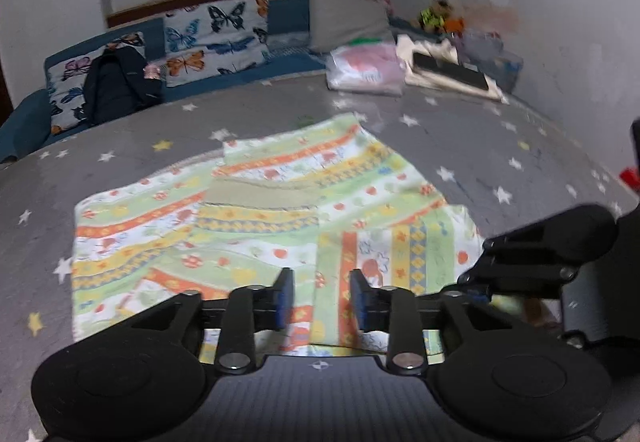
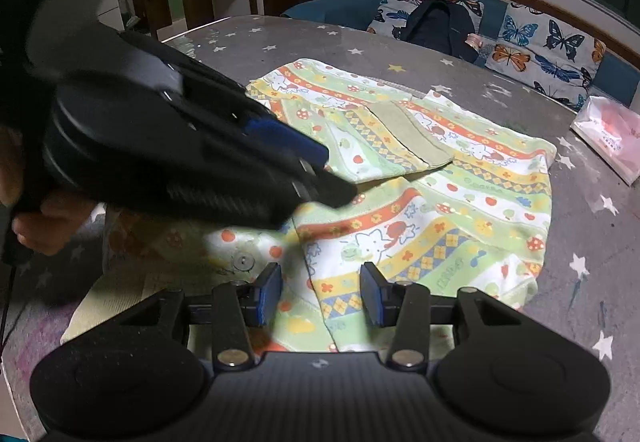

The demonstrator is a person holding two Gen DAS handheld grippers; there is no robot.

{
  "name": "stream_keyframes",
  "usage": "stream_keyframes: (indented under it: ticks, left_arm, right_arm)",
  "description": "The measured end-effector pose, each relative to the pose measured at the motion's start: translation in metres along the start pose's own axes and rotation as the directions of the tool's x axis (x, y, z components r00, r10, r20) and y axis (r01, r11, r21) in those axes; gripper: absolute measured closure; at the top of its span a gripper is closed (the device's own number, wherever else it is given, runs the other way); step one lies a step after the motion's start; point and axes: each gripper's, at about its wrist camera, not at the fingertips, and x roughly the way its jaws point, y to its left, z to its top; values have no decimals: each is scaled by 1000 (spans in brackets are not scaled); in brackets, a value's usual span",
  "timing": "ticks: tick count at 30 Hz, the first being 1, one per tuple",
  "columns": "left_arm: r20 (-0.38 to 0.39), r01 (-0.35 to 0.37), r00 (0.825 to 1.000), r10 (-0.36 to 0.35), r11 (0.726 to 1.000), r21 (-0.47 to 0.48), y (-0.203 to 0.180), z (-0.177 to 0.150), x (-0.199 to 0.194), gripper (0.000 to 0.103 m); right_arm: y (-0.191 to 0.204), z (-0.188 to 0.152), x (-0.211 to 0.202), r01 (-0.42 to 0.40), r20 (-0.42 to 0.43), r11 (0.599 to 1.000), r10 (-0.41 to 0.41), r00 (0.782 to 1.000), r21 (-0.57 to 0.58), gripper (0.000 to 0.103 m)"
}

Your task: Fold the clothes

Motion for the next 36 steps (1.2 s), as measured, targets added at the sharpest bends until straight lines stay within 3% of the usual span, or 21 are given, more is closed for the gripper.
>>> stream_keyframes:
  ticks: [3,6,12,17,22,29,34,36]
  left_arm:
    - [-22,-30,999,30,1000,7,1,-2,13,69]
    - [-22,-61,998,61,998,-13,9,-3,16,95]
    - [34,-138,989,142,985,-108,35,-5,-11,101]
    - [96,-199,970,224,955,-222,67,-14,-51,101]
    - [129,-255,942,310,910,-327,94,-37,-93,102]
    - [73,-346,899,433,802,-487,123,-97,-134,102]
    - [4,-357,901,433,749,-559,136,-131,-147,100]
    - [-11,-360,902,432,736,-574,138,-139,-151,98]
  right_arm:
    - [-1,-1,0,0,3,1000,0,1000,0,59]
    - [0,-1,0,1,4,1000,-1,1000,-10,59]
    - [0,2,-1,6,2,1000,-6,1000,-16,59]
    - [5,12,-3,14,28,999,-13,1000,-31,59]
    - [11,25,6,25,45,998,-23,999,-50,60]
    - [24,37,31,43,43,995,-39,998,-89,62]
    - [25,42,47,55,39,995,-52,998,-84,61]
    - [26,44,49,67,43,994,-63,997,-85,70]
